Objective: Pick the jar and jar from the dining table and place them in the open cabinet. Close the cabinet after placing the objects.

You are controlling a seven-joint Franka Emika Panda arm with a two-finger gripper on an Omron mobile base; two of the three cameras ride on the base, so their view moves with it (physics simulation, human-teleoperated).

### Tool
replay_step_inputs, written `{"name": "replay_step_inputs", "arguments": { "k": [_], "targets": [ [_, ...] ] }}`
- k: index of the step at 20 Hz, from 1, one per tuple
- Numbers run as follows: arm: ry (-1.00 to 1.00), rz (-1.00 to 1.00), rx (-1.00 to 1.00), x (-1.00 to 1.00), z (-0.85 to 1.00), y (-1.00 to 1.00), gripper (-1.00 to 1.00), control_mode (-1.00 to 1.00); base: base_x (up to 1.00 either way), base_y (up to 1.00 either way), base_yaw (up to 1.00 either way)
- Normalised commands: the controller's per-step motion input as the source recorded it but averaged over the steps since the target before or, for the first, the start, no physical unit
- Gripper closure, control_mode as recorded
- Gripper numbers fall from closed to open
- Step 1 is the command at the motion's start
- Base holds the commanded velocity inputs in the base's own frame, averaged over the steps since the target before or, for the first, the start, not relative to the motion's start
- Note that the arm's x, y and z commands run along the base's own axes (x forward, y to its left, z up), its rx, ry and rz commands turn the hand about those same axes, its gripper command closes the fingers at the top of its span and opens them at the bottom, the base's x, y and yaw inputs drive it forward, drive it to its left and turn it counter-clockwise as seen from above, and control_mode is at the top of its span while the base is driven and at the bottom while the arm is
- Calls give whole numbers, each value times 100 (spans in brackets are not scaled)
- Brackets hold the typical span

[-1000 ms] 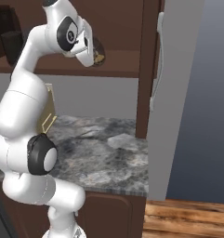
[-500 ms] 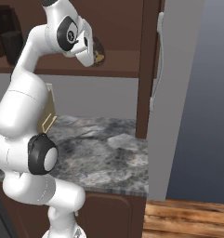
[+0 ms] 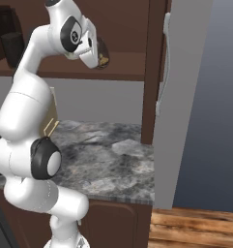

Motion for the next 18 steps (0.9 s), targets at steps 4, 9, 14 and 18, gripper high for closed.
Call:
{"name": "replay_step_inputs", "arguments": {
  "k": [4, 9, 14, 18],
  "targets": [
    [-1, 0, 3, 12, 5, 0, -100, -100, 0, 0, 0],
    [-2, 0, 5, 4, 5, 0, -100, -100, 0, 0, 0],
    [-8, 0, 5, 0, 4, 0, -100, -100, 0, 0, 0],
    [-7, 0, 5, 1, 1, 0, -100, -100, 0, 0, 0]
  ]
}}
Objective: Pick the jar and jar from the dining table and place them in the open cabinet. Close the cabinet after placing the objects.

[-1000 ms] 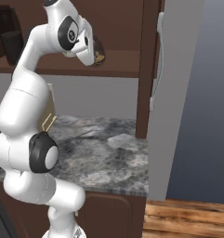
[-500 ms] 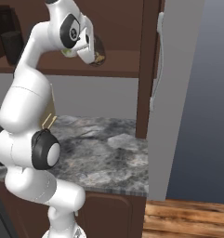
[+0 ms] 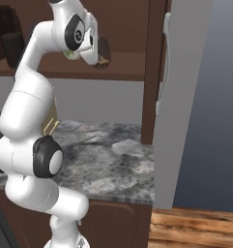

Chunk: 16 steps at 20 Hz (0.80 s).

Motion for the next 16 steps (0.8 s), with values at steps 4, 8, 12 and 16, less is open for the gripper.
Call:
{"name": "replay_step_inputs", "arguments": {
  "k": [4, 8, 12, 16],
  "targets": [
    [-5, 0, 5, -3, -1, 0, -100, -100, 0, 0, 0],
    [-6, 0, 7, -11, 0, 0, -100, -100, 0, 0, 0],
    [0, 0, 11, -6, 5, 0, -100, -100, 0, 0, 0],
    [0, 1, 8, -12, 11, 2, -100, -100, 0, 0, 0]
  ]
}}
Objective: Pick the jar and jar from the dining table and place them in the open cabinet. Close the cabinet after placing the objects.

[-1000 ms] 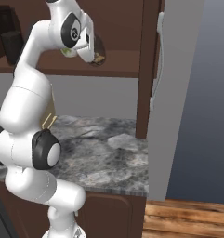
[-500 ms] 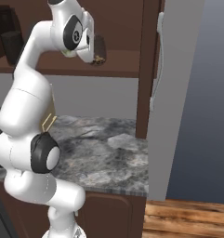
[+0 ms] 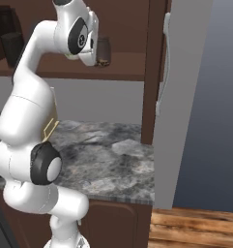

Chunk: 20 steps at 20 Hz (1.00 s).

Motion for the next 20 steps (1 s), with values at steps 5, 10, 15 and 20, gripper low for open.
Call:
{"name": "replay_step_inputs", "arguments": {
  "k": [5, 10, 15, 20],
  "targets": [
    [0, 2, 8, -28, 1, 0, -100, -100, 0, 0, 0],
    [-1, 2, 4, -36, -2, 5, -100, -100, 0, 0, 0],
    [-5, 1, 2, -34, -3, 4, -100, -100, 0, 0, 0],
    [0, 9, 0, -51, -12, 7, -100, -100, 0, 0, 0]
  ]
}}
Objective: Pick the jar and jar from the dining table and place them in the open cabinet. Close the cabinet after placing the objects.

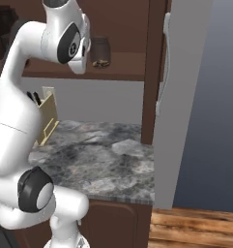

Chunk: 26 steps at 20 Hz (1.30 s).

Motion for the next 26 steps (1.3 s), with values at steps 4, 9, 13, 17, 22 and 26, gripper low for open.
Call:
{"name": "replay_step_inputs", "arguments": {
  "k": [4, 9, 13, 17, 22, 26],
  "targets": [
    [0, 17, 0, -49, -9, 11, -100, -100, 0, 0, 0],
    [-1, 21, 0, -47, -1, 8, -100, -100, 0, 0, 0],
    [-13, 18, 0, -56, -5, 4, -100, -100, 0, 0, 0],
    [-10, 10, 0, -56, -4, 4, -100, -100, 0, 0, 0],
    [-4, 2, -1, -50, -5, 6, -100, -100, 0, 0, 0],
    [0, 0, -1, -39, -8, 9, -100, -100, 0, 0, 0]
  ]
}}
